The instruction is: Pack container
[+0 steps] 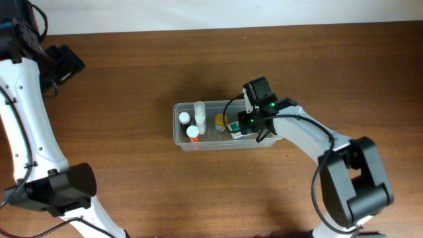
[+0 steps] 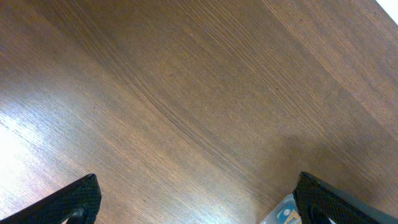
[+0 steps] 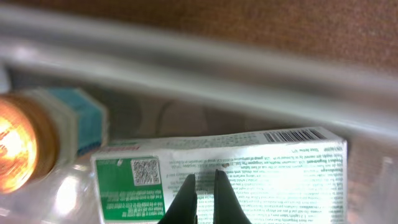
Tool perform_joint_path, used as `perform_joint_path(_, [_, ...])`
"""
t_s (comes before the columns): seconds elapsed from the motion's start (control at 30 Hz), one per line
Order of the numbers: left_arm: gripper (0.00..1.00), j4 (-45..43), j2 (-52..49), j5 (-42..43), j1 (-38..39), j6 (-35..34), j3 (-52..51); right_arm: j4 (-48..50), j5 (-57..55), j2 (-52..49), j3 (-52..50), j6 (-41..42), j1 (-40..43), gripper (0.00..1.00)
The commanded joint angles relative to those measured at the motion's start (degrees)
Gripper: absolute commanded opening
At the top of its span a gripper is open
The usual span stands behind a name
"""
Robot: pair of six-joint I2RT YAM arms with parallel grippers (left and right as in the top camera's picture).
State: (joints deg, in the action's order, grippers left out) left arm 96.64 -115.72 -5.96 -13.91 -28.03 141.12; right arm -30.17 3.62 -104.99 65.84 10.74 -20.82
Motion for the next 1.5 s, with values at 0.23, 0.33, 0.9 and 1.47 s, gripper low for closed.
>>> perform_joint_path(0.23, [1.00, 0.04, 0.55, 0.15, -0.13, 0.92, 0.57, -6.75, 0.24, 24.04, 2.82, 0.28, 0.09, 0.04])
perform_joint_path(0.33, [1.00, 0.04, 0.55, 0.15, -0.13, 0.92, 0.57, -10.25, 0.24, 35.04, 2.82, 0.28, 0.35, 0.04])
perform_joint_path(0.9, [1.00, 0.04, 0.55, 0.15, -0.13, 0.92, 0.57, -28.92, -3.21, 82.99, 2.80, 0.31, 0.33, 0.04])
perform_joint_path(1.47, [1.00, 0.04, 0.55, 0.15, -0.13, 0.92, 0.57, -44.78, -3.41, 104.59, 4.72, 2.23, 0.26, 0.04])
